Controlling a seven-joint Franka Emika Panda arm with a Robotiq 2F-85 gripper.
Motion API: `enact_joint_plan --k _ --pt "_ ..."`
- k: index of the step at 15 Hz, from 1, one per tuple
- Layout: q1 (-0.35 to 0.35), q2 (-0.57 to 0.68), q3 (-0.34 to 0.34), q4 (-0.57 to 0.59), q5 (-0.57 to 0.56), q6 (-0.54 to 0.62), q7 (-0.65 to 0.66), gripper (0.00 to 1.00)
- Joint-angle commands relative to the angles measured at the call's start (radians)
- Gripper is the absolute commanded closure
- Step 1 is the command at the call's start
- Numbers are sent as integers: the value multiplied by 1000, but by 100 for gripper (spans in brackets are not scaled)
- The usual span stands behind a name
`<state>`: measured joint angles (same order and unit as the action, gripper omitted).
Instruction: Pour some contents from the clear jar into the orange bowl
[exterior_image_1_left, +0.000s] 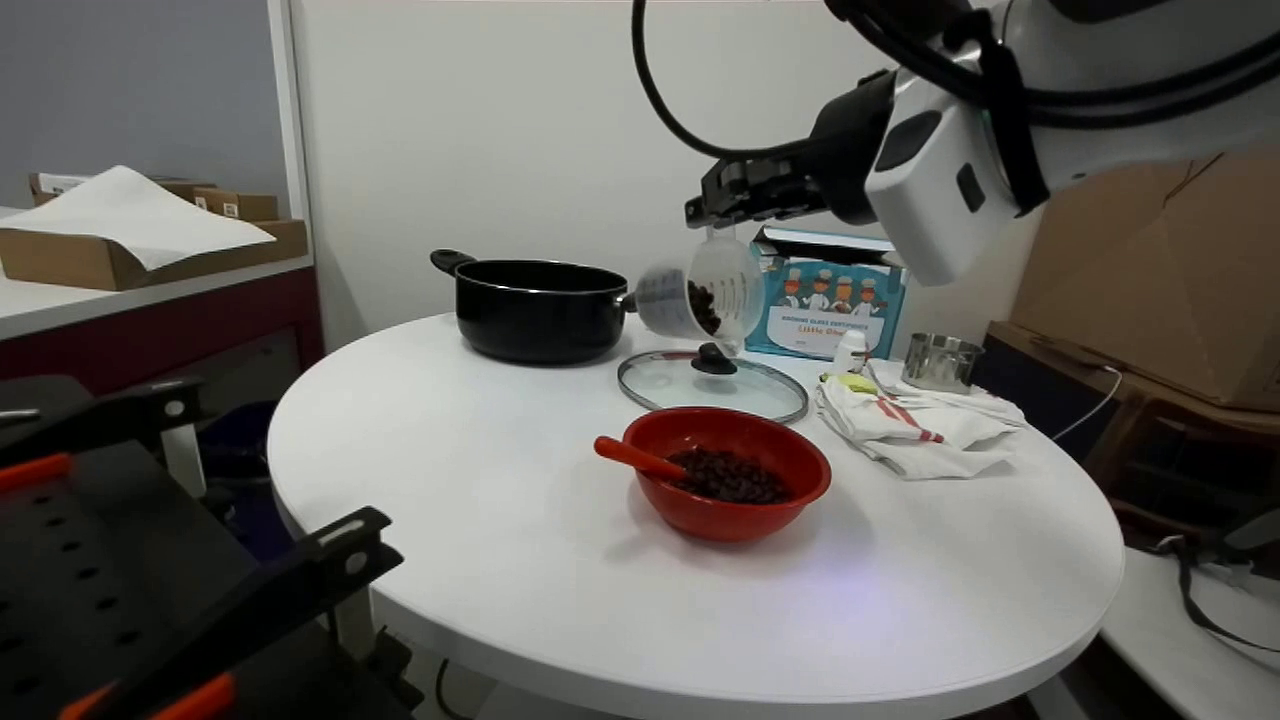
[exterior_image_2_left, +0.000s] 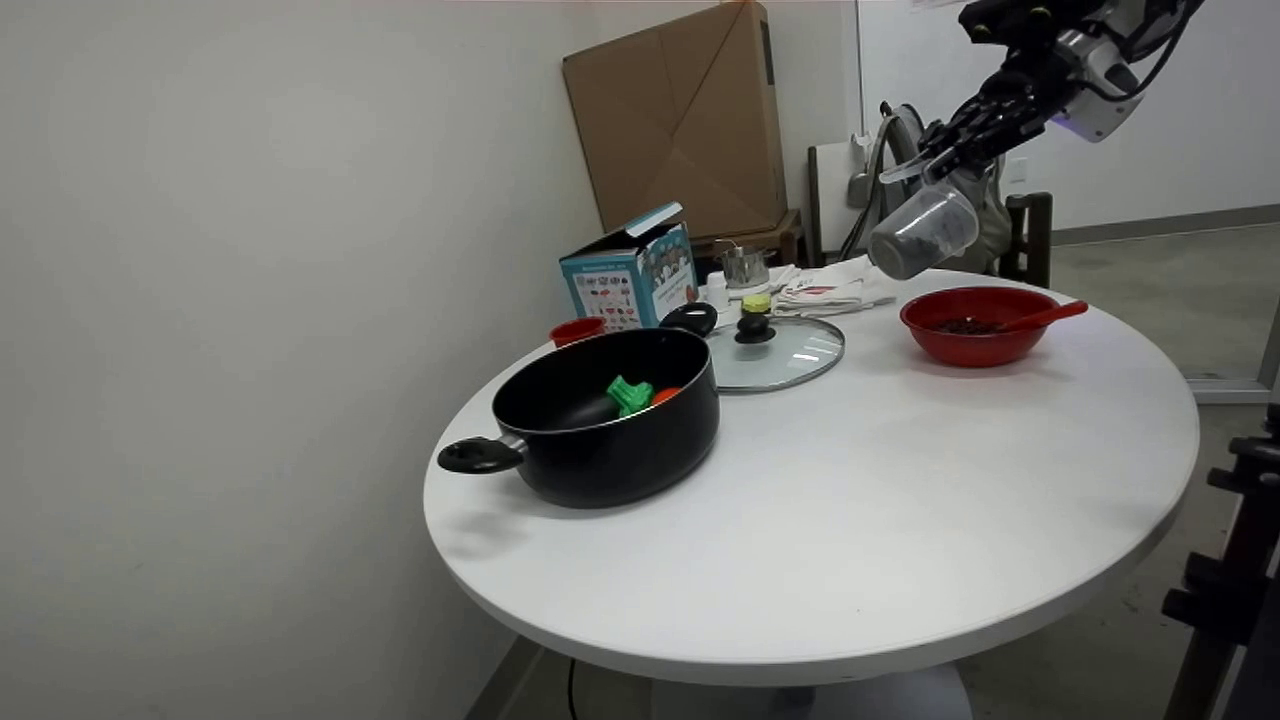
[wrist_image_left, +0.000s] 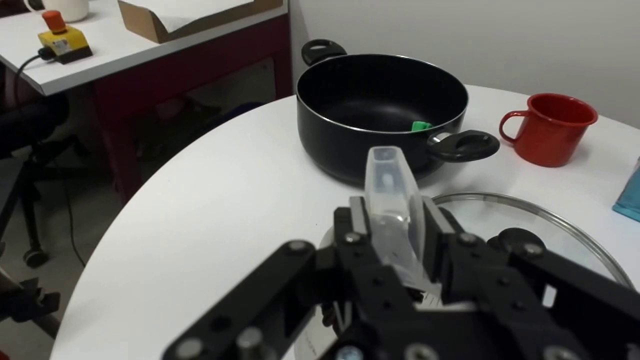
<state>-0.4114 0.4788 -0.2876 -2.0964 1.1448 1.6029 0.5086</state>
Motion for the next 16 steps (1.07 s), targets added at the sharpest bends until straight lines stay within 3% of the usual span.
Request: enact_joint_plan --k 1,8,16 --pt "-26 78 -13 85 62 -118 -5 92" --pt "-59 181 -20 147 136 -245 13 92" --pt "-67 295 -33 197 133 -346 63 92"
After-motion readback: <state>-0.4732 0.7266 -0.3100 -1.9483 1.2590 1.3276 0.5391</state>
